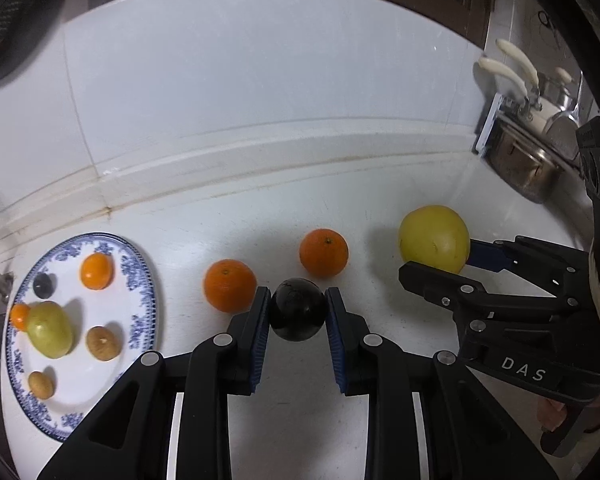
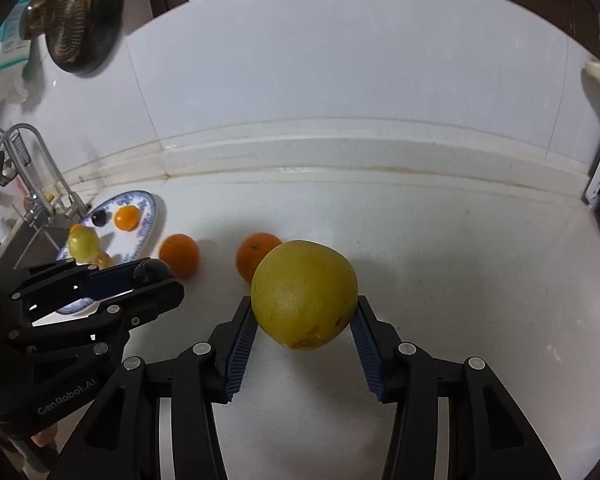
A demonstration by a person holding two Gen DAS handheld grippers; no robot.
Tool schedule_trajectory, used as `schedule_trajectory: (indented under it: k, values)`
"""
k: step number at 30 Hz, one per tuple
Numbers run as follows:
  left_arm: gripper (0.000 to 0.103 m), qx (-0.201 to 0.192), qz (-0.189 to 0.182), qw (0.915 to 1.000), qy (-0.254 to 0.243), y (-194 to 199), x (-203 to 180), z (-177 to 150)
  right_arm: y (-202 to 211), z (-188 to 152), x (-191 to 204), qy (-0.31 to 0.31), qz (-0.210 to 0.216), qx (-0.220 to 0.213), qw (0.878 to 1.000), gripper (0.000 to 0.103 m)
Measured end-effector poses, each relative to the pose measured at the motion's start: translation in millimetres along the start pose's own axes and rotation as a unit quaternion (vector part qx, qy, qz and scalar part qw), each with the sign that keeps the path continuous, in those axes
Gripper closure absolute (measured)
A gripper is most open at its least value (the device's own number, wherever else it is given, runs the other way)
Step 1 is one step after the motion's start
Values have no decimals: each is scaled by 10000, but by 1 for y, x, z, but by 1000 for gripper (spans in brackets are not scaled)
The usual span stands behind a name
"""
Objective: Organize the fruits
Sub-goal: 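Carry the plum in the left tool while the right tool carries the pomelo over the plate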
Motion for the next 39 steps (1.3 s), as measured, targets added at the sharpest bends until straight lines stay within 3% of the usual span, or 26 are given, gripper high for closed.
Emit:
schedule_trajectory:
  k: [23, 39]
  values:
    - [76, -712, 226, 9970, 200, 90, 55, -3, 57, 22, 82, 266, 281, -533, 9978, 54]
    - [76, -972, 564, 9925, 480, 132, 117, -15, 66, 35, 149, 630, 565, -687, 9940, 54]
Point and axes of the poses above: each gripper's, at about its wrist camera, not at the fingertips, and y roughly against the way its jaws point, x to its left, z to its top, the point moved 10 cm from there along -y, roughly the way its jaws point, and after that the axes turned 4 degrees about x, right-handed, at the moved point
